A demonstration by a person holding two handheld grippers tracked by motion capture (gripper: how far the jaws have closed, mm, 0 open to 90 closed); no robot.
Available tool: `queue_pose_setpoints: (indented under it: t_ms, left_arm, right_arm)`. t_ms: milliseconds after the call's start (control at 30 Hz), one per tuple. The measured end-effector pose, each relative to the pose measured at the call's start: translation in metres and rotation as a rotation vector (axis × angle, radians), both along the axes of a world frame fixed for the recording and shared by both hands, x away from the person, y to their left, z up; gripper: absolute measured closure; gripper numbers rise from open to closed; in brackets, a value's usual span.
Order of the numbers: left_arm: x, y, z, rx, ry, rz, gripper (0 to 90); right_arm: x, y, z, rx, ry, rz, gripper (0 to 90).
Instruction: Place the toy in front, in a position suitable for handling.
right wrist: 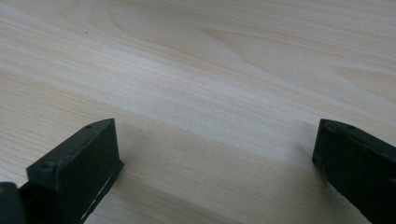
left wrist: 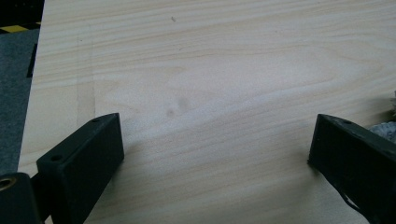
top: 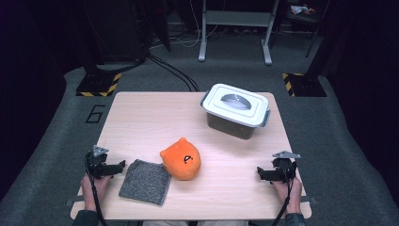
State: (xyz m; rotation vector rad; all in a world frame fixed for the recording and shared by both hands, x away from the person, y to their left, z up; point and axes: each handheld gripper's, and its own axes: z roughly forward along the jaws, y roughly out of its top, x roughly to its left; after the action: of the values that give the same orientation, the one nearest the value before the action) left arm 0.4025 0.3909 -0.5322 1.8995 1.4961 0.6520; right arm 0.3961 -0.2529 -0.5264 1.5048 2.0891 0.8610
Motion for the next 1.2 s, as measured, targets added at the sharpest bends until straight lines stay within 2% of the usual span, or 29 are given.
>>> queue_pose_setpoints:
  t_ms: [100, 167, 200, 600, 800, 900, 1200]
  left_arm:
    - [0.000, 0.000, 0.000, 0.002, -0.005, -0.001, 2.8]
    - [0.000, 0.000, 0.000, 0.002, -0.005, -0.001, 2.8]
    - [0.000, 0.000, 0.000, 0.002, -0.005, -0.001, 2.8]
    - [0.000, 0.000, 0.000, 0.002, -0.005, -0.001, 2.8]
    - [0.000, 0.000, 0.000, 0.003, -0.005, -0.001, 2.8]
    - [0.000, 0.000, 0.000, 0.001, -0.002, -0.001, 2.8]
    - [0.000, 0.000, 0.000, 0.001, -0.002, 0.000, 2.8]
  right_arm:
    - [-0.001, -0.001, 0.003, 0.026, -0.006, 0.002, 1.8]
    - [0.000, -0.002, 0.005, 0.019, -0.010, 0.006, 1.8]
    - [0.001, -0.002, 0.009, 0.038, -0.008, 0.008, 1.7]
    - [0.004, 0.001, 0.021, 0.040, -0.020, 0.018, 1.8]
    - [0.004, 0.002, 0.024, 0.048, -0.020, 0.012, 2.1]
    - [0.005, 0.002, 0.024, 0.037, -0.024, 0.020, 2.3]
    - [0.005, 0.001, 0.019, 0.034, -0.012, 0.013, 2.8]
